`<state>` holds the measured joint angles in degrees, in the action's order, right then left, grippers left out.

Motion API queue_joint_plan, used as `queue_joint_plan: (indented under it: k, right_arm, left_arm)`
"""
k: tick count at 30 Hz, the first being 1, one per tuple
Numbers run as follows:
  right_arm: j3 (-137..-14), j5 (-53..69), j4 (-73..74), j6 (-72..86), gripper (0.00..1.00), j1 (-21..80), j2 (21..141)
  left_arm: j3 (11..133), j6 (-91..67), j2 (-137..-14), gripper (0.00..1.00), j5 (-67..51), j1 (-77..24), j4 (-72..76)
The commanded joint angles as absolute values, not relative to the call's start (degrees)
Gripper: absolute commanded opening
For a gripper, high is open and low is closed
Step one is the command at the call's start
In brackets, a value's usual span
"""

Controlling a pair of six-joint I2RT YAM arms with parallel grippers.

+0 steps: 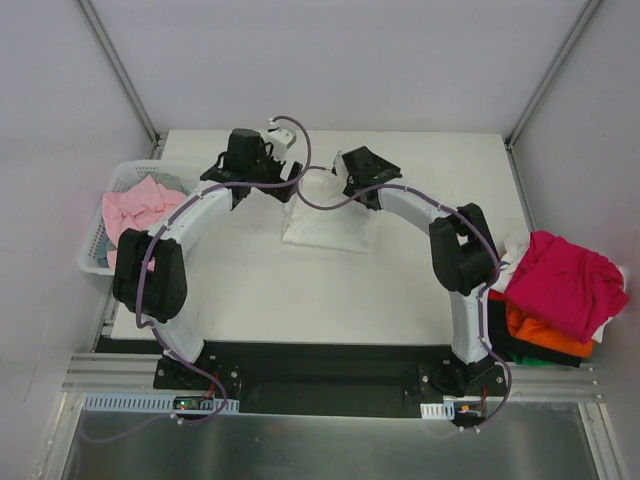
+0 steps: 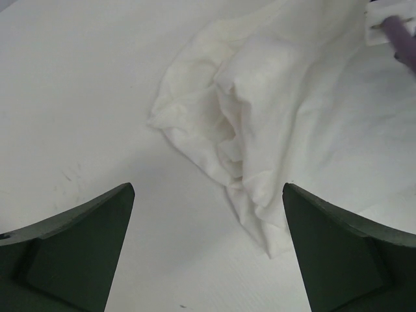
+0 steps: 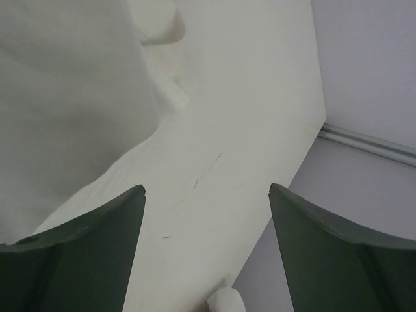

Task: Fold and stack the t-shirts
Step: Fold the tshirt

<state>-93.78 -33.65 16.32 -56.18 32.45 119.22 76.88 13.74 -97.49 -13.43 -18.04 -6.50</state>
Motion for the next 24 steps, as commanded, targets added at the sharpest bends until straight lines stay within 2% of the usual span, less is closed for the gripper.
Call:
queue_joint_plan:
  k: [1, 9, 24]
  right_arm:
    - [-91.59, -34.63, 17.23, -54.76, 0.81, 32.08, 116.81]
    - [-88.33, -34.54, 19.42, -52.21, 0.80, 31.03, 113.12]
    - [-82.71, -33.58, 27.15, -47.64, 0.80, 29.97, 99.33]
  left_arm:
    - [80.41, 10.90, -98.95, 0.99, -19.95, -20.82, -6.68]
    - [87.87, 9.93, -108.45, 0.99, -15.92, -22.50, -6.77]
    - [96.23, 18.10, -121.98, 0.99, 3.93, -22.94, -7.12]
